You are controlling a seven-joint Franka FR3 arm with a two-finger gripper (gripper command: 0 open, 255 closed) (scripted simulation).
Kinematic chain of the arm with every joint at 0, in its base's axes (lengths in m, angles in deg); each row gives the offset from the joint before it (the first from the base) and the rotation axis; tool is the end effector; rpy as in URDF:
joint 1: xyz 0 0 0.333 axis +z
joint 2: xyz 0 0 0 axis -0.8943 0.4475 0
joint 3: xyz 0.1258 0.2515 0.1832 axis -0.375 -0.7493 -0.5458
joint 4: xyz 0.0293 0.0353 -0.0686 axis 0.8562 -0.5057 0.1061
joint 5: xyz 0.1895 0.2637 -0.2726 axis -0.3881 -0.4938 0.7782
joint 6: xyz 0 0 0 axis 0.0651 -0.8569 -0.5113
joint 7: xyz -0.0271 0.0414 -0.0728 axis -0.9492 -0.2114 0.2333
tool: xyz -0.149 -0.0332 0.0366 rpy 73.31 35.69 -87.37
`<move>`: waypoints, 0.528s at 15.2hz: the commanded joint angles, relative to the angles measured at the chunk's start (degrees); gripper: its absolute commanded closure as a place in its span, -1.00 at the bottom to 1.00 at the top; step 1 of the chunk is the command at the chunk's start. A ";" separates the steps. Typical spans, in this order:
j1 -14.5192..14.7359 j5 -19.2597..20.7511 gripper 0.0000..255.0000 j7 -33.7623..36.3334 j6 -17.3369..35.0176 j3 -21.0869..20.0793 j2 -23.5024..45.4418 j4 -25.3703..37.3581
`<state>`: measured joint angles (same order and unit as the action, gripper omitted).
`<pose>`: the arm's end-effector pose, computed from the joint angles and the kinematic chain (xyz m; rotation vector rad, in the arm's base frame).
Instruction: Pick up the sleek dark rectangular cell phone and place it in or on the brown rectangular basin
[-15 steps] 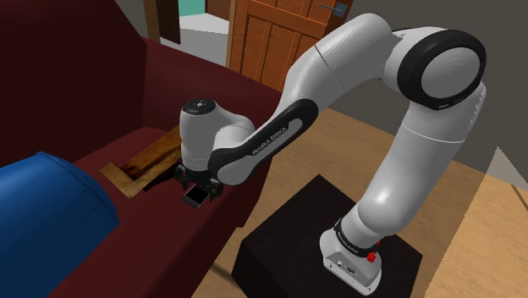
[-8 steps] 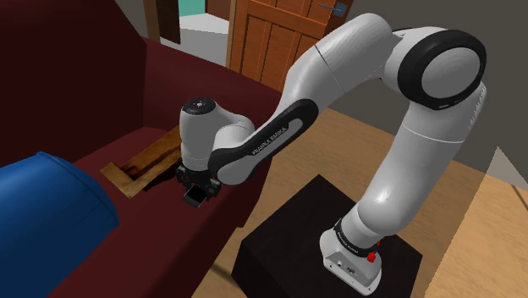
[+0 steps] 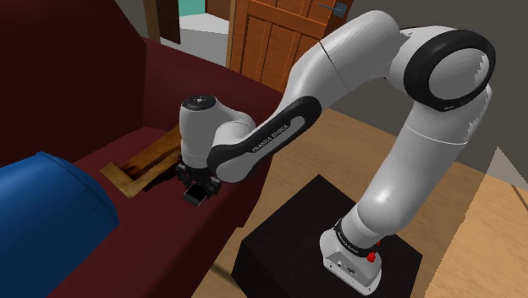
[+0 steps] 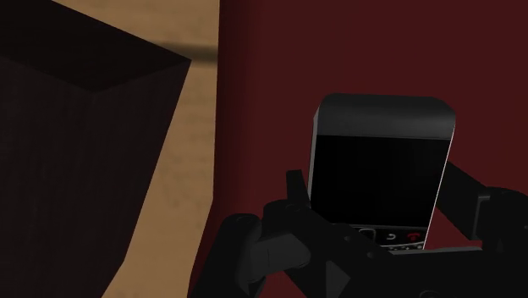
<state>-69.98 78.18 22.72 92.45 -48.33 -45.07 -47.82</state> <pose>0.4482 0.3112 0.2205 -2.6759 1.6332 -0.0309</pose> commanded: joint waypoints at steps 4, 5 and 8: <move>-1.29 -4.31 1.00 -3.05 -3.17 -1.66 -3.68 0.59; -1.49 -5.14 1.00 -3.64 -3.84 -1.91 -4.42 0.75; -1.96 -7.54 1.00 -5.36 -5.90 -2.48 -6.59 1.33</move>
<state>-71.77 71.52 17.97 87.30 -50.60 -50.88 -46.69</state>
